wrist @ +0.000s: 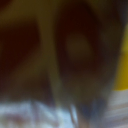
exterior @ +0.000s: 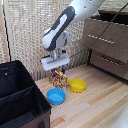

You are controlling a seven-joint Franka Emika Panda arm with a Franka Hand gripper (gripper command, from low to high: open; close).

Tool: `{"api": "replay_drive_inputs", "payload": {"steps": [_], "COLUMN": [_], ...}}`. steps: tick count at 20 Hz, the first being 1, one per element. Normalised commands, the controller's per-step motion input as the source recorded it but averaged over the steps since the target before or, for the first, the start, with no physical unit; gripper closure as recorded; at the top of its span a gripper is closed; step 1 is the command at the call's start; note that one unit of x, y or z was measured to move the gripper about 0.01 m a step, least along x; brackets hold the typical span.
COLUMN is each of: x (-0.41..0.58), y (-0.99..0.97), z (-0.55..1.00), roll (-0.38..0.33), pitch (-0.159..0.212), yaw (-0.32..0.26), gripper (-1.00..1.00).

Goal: Locate and clasp the grip of the topmost drawer. Steadily and circumspectly yank the drawer open. Discover and seize the nutrition bar using your clamp. Deposit the nutrition bar in the accessible drawer. Unclench the nutrition bar.

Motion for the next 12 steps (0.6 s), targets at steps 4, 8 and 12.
{"api": "replay_drive_inputs", "payload": {"steps": [4, 8, 12], "x": [0.005, 0.000, 0.000], "y": [-0.01, 0.00, 0.00], "z": [0.00, 0.00, 0.00], "roll": [0.000, 0.000, 0.000], "pitch": [0.003, 0.000, -0.015], "yaw": [0.022, 0.080, 0.086], "gripper": [1.00, 1.00, 1.00]}}
